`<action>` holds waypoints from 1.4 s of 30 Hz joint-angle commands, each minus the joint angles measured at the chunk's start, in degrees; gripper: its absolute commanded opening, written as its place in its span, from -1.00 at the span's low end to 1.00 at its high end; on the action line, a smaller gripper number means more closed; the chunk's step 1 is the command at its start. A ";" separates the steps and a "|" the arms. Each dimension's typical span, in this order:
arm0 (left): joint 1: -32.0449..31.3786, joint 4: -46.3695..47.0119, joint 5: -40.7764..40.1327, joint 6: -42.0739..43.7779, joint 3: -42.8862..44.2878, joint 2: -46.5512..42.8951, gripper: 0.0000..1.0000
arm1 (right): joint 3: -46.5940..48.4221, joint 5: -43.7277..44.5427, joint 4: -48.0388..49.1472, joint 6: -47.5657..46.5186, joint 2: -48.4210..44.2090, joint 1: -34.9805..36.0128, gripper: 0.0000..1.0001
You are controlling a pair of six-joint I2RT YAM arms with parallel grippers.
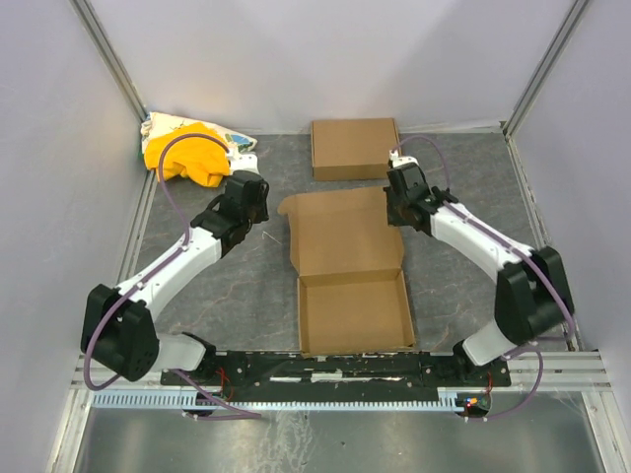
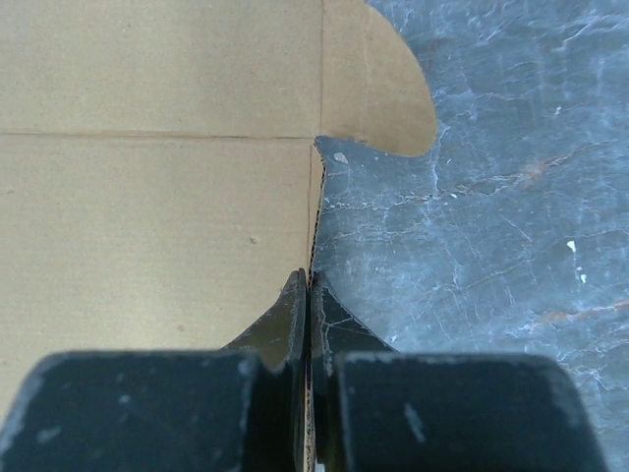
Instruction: Fold the paper box
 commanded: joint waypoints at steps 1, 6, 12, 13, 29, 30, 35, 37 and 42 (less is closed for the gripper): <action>0.20 6.79 -2.11 -1.49 -0.41 -4.21 -0.15 | -6.75 3.19 11.26 -0.79 -10.99 0.88 -0.97; 0.35 9.44 -2.79 -1.31 0.79 -6.11 -0.14 | -20.59 2.03 23.66 0.11 -24.43 0.97 -0.97; 0.35 14.20 3.61 -0.15 1.20 -8.82 -0.04 | -33.22 0.94 30.83 0.84 -40.24 1.15 -0.97; 0.32 14.86 5.03 0.18 1.30 -9.25 -0.01 | -34.36 0.45 30.67 0.54 -42.38 1.15 -0.97; 0.20 28.46 45.11 10.84 0.33 -11.72 0.23 | -44.92 -14.98 26.10 -3.27 -68.13 1.19 -0.96; 0.15 29.01 48.53 12.63 -0.07 -12.40 0.24 | -44.70 -15.87 25.29 -3.42 -68.39 1.19 -0.96; -0.08 23.32 61.65 19.57 2.22 -12.27 0.26 | -45.06 -17.26 24.62 -3.09 -69.45 1.21 -0.96; -0.41 22.24 63.63 22.38 2.24 -11.78 0.27 | -44.94 -17.42 24.76 -3.24 -69.33 1.20 -0.96; -1.76 18.99 63.42 29.62 2.55 -8.89 0.27 | -43.91 -18.20 24.15 -3.55 -68.60 1.24 -0.96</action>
